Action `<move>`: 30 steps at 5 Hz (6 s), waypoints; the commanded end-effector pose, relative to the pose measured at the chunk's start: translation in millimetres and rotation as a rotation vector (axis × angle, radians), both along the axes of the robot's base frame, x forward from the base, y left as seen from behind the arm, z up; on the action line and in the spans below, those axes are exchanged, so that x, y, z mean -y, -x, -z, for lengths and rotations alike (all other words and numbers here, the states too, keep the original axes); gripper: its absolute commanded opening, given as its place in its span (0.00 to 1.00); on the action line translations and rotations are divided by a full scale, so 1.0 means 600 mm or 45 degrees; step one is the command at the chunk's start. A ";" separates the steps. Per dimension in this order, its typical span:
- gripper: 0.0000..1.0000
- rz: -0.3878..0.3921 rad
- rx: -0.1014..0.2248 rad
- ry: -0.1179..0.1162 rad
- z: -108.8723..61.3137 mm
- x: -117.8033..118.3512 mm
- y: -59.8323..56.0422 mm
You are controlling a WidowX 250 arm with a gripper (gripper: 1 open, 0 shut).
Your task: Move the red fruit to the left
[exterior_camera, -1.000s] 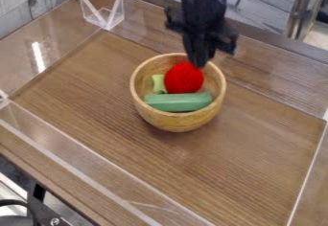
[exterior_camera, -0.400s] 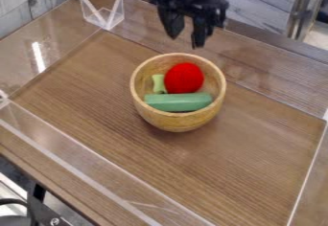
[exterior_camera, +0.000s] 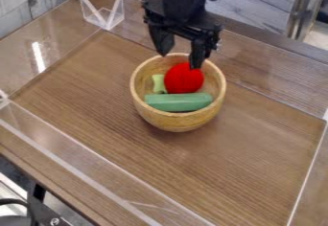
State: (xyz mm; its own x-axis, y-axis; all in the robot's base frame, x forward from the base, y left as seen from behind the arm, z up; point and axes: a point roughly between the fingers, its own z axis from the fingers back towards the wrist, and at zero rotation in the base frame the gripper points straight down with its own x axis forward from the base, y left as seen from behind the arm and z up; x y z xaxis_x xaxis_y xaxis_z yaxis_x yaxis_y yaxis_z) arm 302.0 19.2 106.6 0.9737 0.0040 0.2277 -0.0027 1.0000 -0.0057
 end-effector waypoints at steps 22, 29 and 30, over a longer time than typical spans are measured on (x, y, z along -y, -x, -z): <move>1.00 0.267 -0.023 0.082 0.033 -0.055 -0.063; 0.00 0.374 -0.047 0.161 0.039 -0.011 0.003; 0.00 0.408 -0.045 0.170 0.038 -0.014 0.009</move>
State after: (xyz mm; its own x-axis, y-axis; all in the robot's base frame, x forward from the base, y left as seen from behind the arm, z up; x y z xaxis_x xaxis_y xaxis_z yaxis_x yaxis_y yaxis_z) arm 292.8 24.9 67.6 0.9475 -0.2756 0.1624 0.3022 0.9377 -0.1717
